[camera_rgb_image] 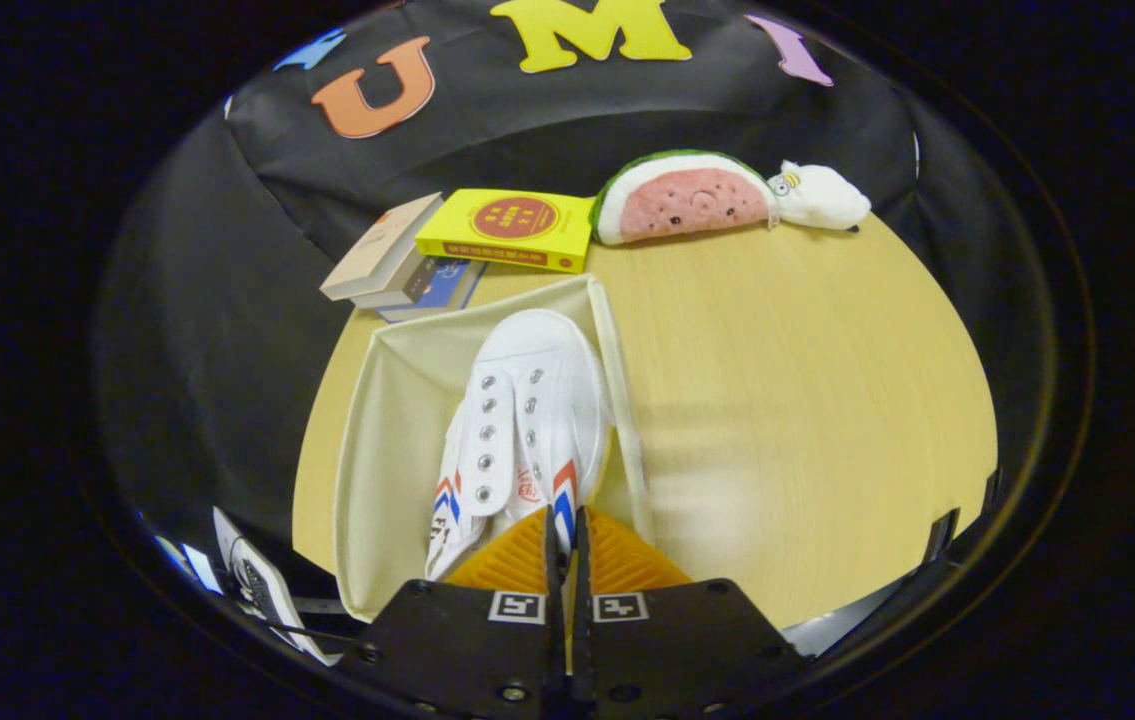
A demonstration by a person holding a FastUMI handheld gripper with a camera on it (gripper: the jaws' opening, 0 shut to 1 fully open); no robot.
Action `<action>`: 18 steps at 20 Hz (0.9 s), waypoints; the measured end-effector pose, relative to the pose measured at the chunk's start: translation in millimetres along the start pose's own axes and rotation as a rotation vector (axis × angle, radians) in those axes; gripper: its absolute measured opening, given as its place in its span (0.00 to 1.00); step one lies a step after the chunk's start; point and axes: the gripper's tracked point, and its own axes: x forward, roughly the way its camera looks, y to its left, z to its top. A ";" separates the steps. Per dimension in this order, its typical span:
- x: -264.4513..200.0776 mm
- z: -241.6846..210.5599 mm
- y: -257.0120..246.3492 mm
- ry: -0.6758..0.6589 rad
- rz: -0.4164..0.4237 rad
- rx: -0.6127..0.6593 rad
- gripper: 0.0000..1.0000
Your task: Open the storage box then place both shoes into the box .Put the left shoe in first, then the right shoe, with the right side of both shoes facing outward in a uniform manner.
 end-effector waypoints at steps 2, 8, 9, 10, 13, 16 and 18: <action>-4.8 3.4 8.2 -0.027 0.016 -0.029 0.30; -48.6 31.5 7.4 -0.210 -0.005 -0.146 0.89; -58.9 36.5 2.0 -0.250 -0.023 -0.161 0.93; -68.6 41.1 -3.7 -0.287 -0.039 -0.171 0.95; -104.8 59.4 -30.0 -0.410 -0.093 -0.178 0.96; -144.0 78.9 -68.7 -0.541 -0.159 -0.163 0.97; -171.9 91.2 -92.3 -0.617 -0.199 -0.151 0.97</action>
